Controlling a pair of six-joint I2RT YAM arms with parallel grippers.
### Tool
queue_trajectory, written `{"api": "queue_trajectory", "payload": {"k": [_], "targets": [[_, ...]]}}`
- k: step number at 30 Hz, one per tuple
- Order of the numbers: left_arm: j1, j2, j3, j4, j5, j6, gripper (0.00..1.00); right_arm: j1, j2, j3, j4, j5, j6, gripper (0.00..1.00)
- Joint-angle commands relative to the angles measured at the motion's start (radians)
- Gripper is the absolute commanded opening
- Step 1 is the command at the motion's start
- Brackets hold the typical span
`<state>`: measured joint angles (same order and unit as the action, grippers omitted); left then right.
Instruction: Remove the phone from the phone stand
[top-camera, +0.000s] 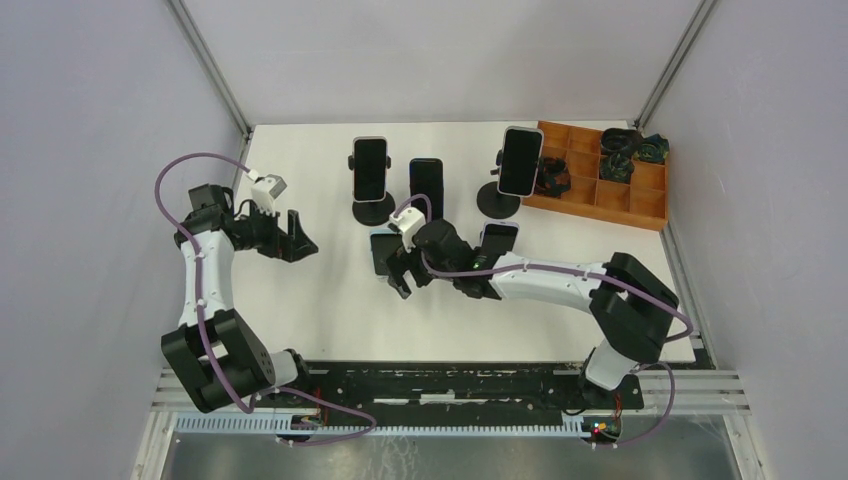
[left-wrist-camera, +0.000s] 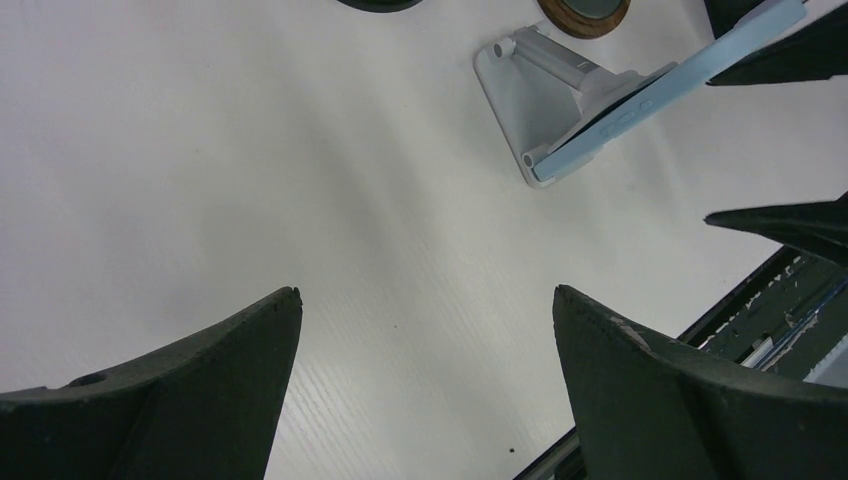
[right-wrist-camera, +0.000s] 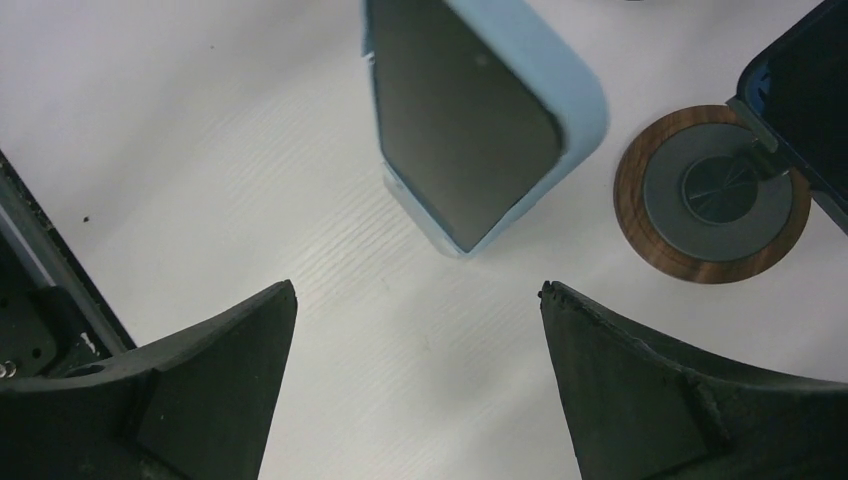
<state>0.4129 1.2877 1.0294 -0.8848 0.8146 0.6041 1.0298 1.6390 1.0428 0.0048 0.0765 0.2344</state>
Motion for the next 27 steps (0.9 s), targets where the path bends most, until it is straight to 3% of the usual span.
{"api": "queue_trajectory", "payload": {"k": [1,6,11,17,22,27], "targets": [[0.005,-0.021,0.026,-0.023,0.06,0.047,1.0,-0.07,0.043,-0.019,0.161,-0.119,0.014,0.98],[0.004,-0.012,0.056,-0.093,0.096,0.092,1.0,-0.105,0.119,-0.043,0.301,-0.212,-0.003,0.97],[0.003,-0.015,0.059,-0.165,0.119,0.164,1.0,-0.164,0.219,-0.04,0.428,-0.34,0.047,0.86],[0.004,-0.016,0.086,-0.278,0.118,0.28,1.0,-0.169,0.288,0.021,0.46,-0.361,0.027,0.79],[0.003,-0.014,0.1,-0.329,0.117,0.326,1.0,-0.17,0.316,0.02,0.553,-0.422,0.06,0.65],[0.003,-0.014,0.086,-0.352,0.121,0.36,1.0,-0.171,0.307,-0.02,0.616,-0.45,0.076,0.42]]}}
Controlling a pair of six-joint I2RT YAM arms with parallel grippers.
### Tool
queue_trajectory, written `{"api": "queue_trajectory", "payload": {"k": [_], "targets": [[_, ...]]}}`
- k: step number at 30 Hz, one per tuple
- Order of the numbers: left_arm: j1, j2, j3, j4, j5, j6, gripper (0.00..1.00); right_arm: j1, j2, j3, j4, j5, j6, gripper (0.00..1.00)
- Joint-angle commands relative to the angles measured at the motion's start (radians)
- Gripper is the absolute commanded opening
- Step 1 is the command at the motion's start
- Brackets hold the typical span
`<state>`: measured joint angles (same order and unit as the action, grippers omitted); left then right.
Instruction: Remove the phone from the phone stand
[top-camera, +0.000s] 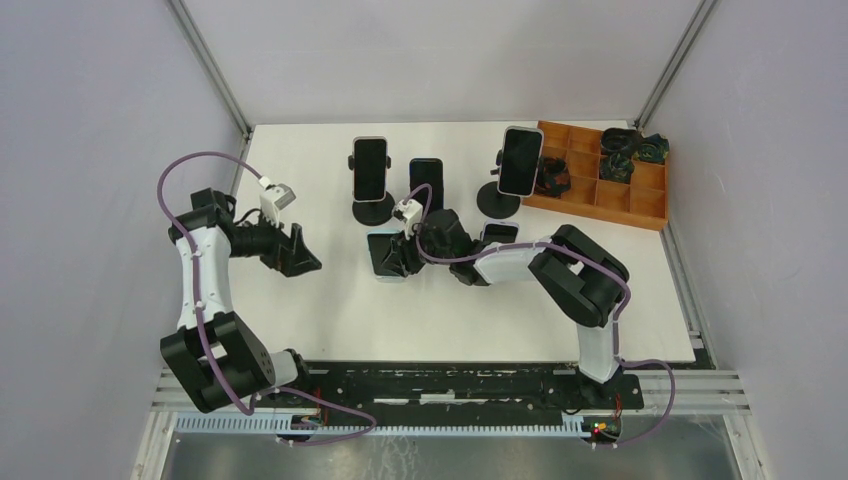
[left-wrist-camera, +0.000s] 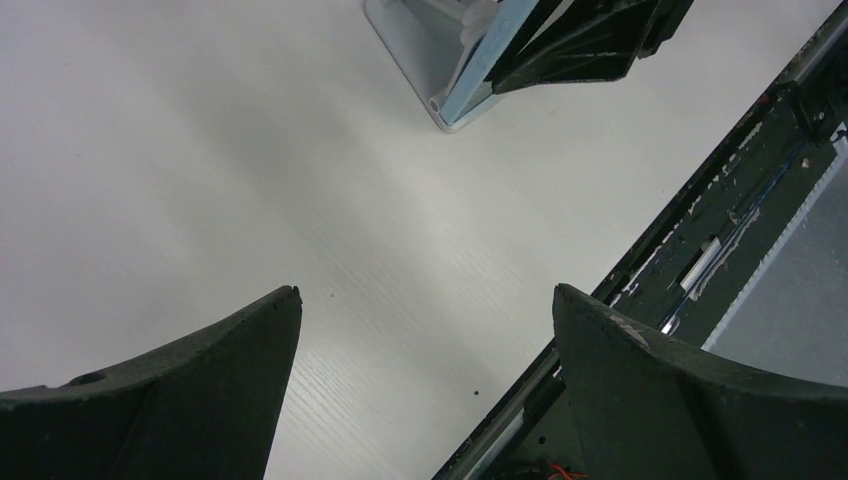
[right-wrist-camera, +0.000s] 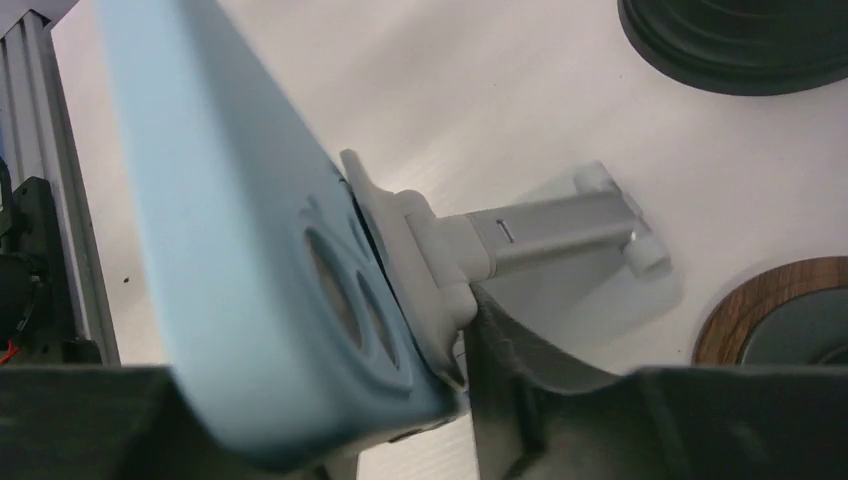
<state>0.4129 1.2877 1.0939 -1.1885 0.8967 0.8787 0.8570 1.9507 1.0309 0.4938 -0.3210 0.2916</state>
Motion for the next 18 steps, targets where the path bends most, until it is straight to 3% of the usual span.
{"api": "queue_trajectory", "payload": {"k": [1,4,7,13,18], "targets": [[0.004,-0.015,0.019,-0.057,0.04,0.094,1.0,0.002,-0.009,-0.017,0.136,-0.055,0.018,0.35],[0.003,-0.018,0.011,-0.077,0.046,0.111,1.0,0.003,-0.022,-0.034,0.163,-0.08,0.027,0.13],[0.004,-0.027,0.01,-0.11,0.043,0.146,1.0,0.004,-0.045,-0.057,0.202,-0.112,0.05,0.0],[0.004,-0.06,-0.017,-0.139,0.047,0.197,1.0,0.004,-0.13,-0.137,0.338,-0.207,0.156,0.0],[0.004,-0.08,-0.016,-0.217,0.073,0.321,1.0,0.005,-0.186,-0.211,0.55,-0.342,0.348,0.0]]}}
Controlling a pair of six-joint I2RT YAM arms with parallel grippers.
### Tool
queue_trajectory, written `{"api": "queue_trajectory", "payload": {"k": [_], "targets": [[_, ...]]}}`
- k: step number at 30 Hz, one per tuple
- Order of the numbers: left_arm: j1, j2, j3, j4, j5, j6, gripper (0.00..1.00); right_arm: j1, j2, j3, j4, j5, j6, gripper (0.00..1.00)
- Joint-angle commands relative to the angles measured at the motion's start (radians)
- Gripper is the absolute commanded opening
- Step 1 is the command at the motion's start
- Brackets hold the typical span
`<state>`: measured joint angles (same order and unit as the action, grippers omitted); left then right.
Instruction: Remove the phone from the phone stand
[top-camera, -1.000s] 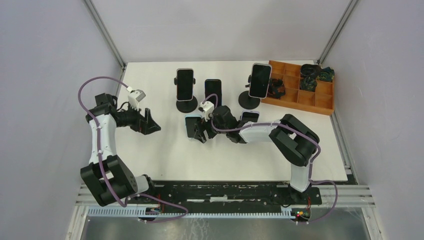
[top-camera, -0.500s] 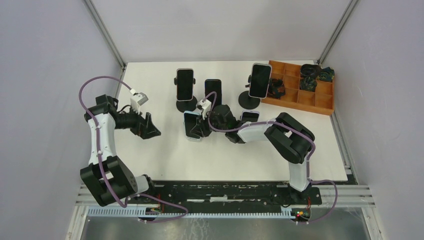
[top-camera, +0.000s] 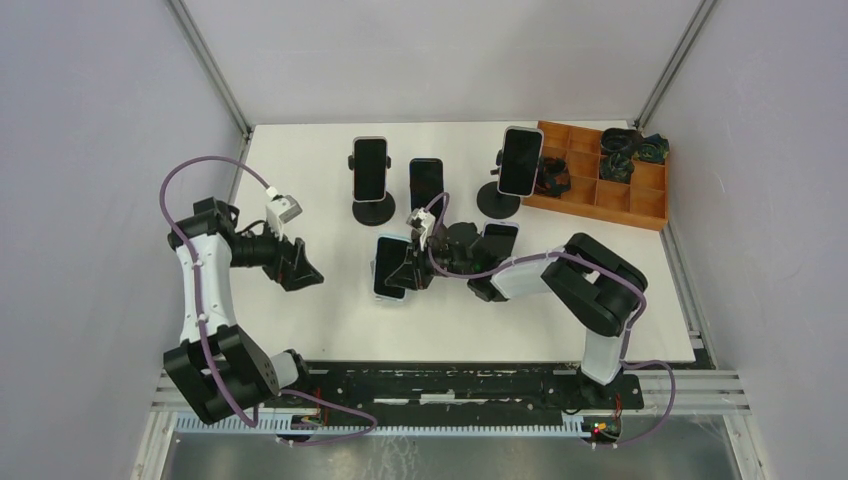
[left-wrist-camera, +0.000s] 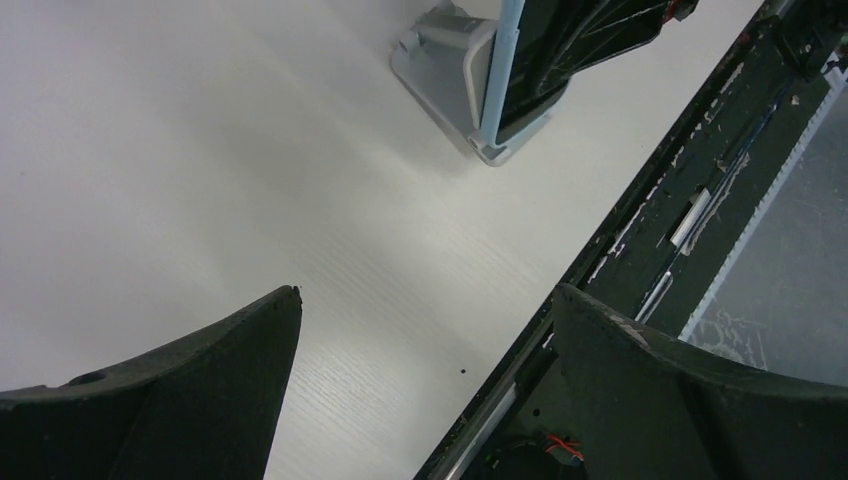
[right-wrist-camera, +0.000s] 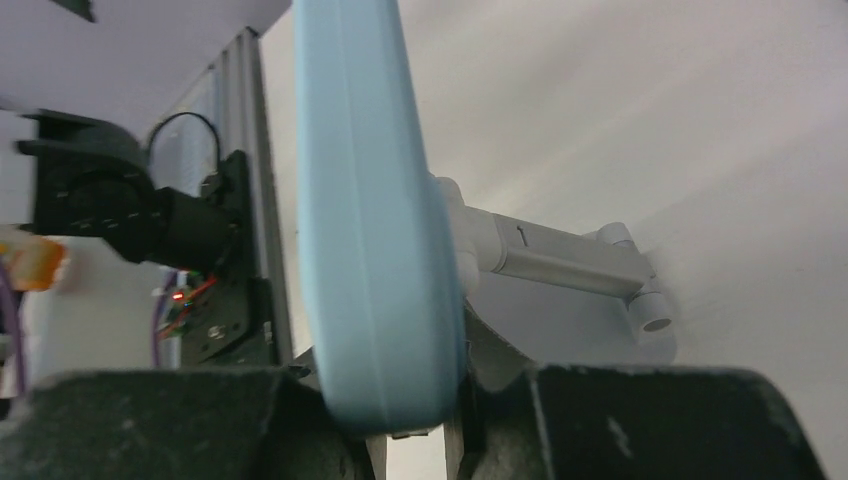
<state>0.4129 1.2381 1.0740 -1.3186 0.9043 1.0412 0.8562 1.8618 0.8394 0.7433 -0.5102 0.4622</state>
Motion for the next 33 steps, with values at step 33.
{"api": "queue_trajectory", "payload": {"k": [33], "targets": [[-0.206,-0.158,-0.083,-0.148,0.311,0.596,0.9,0.13,-0.045,0.16,0.546,-0.295,0.542,0.0]]}}
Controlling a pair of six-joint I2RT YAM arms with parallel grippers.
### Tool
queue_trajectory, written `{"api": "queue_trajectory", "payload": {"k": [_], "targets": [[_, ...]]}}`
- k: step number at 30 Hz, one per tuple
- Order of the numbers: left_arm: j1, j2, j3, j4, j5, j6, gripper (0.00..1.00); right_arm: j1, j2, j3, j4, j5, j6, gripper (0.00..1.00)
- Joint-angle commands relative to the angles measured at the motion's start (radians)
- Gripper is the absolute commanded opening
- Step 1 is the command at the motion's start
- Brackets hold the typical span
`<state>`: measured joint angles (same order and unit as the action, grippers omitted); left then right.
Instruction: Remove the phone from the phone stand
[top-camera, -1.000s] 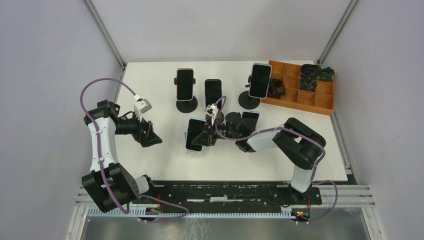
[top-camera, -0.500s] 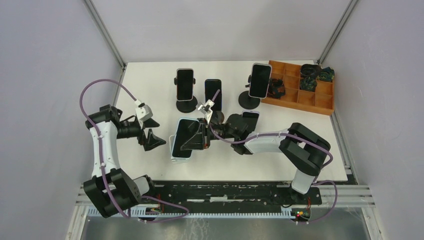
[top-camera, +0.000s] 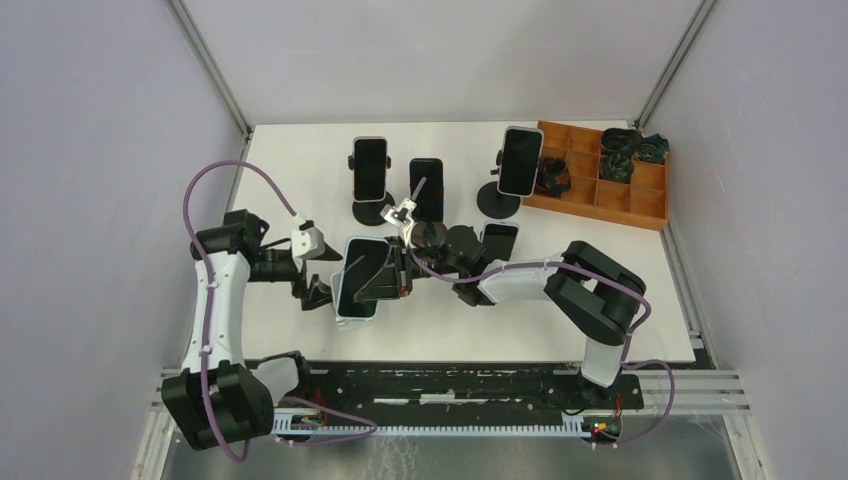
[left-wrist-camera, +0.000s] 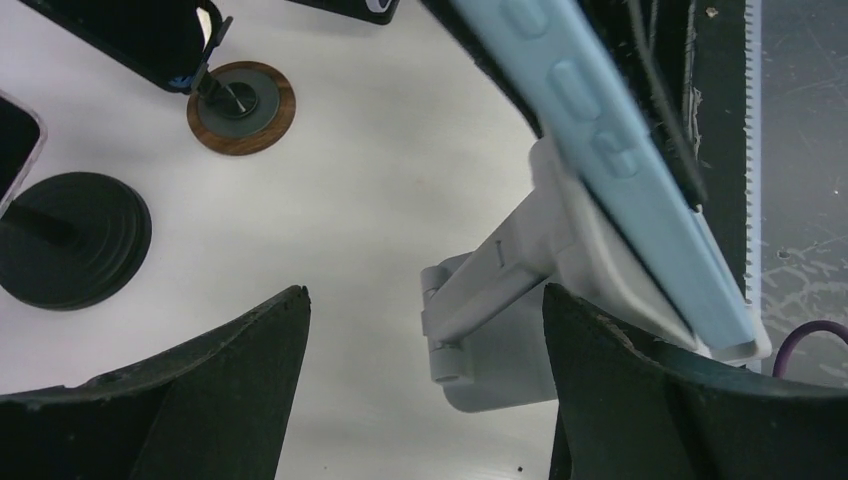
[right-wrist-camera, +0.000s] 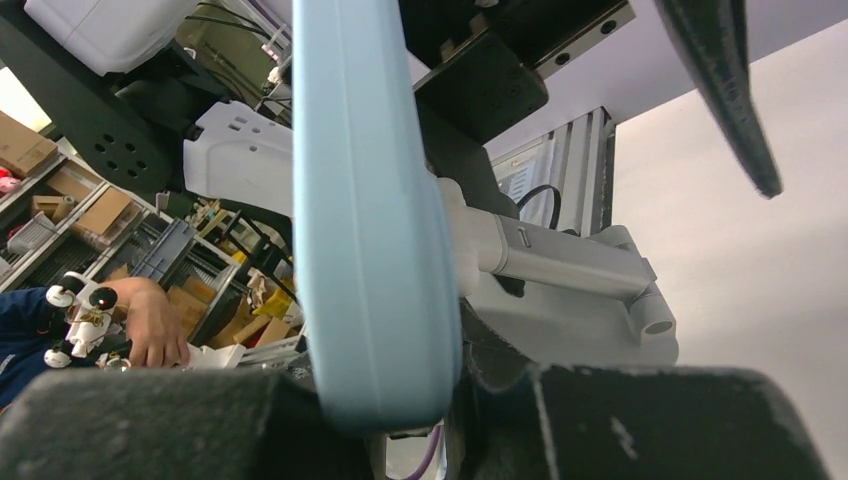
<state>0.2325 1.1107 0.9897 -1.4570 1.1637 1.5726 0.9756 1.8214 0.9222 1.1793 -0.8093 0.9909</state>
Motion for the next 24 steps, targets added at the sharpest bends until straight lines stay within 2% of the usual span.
{"api": "queue_trajectory", "payload": {"k": [1,3,6,13,15,17,19,24], "targets": [[-0.032,-0.033,0.001,-0.009,0.056,0.067,0.89,0.014,0.0,0.084,0.115,0.004,0.019,0.0],[-0.045,-0.03,0.0,-0.009,0.065,0.083,0.82,0.02,0.014,0.098,0.135,0.007,0.039,0.0],[-0.063,-0.029,-0.007,-0.009,0.077,0.113,0.65,0.025,0.028,0.115,0.169,0.01,0.076,0.0],[-0.071,-0.034,-0.009,-0.009,0.095,0.178,0.18,0.022,-0.004,0.1,0.148,0.047,0.103,0.01],[-0.07,-0.033,-0.003,-0.009,0.087,0.188,0.11,0.014,-0.022,0.086,0.127,0.061,0.101,0.07],[-0.07,-0.032,0.003,-0.009,0.078,0.194,0.09,0.0,-0.04,0.068,0.114,0.074,0.102,0.09],[-0.071,-0.035,0.008,-0.009,0.069,0.202,0.08,-0.021,-0.064,0.043,0.08,0.095,0.095,0.17],[-0.07,-0.044,0.007,-0.009,0.053,0.216,0.04,-0.064,-0.11,-0.02,0.042,0.135,0.077,0.29]]}}
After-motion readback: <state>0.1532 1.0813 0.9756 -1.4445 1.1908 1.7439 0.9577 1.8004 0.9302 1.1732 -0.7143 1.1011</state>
